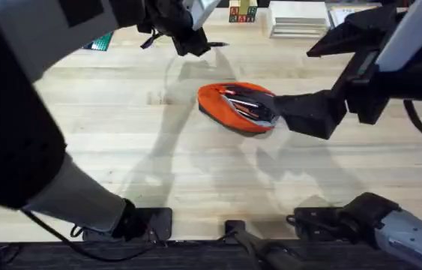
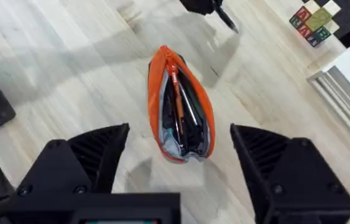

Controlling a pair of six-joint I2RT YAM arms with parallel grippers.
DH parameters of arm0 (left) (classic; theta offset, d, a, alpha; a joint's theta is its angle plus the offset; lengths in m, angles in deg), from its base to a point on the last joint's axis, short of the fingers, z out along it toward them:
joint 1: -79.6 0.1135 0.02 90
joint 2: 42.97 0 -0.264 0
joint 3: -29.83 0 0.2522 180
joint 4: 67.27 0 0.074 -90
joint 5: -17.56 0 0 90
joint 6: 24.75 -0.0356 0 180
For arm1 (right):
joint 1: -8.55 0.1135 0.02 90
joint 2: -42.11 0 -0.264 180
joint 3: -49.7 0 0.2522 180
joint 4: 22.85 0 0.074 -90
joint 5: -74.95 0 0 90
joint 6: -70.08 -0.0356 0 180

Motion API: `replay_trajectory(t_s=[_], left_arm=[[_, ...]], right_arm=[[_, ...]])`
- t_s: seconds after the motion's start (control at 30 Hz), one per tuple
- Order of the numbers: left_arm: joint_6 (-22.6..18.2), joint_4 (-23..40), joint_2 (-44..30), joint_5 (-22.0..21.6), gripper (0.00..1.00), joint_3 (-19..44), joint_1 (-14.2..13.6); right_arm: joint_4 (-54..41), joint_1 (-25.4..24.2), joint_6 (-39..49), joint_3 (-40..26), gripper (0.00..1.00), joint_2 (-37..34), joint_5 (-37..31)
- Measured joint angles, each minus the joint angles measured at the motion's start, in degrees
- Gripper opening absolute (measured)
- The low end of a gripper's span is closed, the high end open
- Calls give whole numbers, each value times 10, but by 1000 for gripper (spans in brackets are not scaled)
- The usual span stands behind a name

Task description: Unzip the bag, pick up the pens from the table one at a time and place them inside, then zip the bag closed.

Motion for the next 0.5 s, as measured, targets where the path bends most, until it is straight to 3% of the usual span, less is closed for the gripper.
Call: replay_trajectory(t_s=[0.23, 0.5], left_arm=[[22, 43, 57, -6, 41, 0, -14], [42, 96, 142, -7, 41, 0, -53]], right_arm=[[0, 0, 0, 0, 998, 13, 0], [0, 0, 0, 0, 998, 71, 0]])
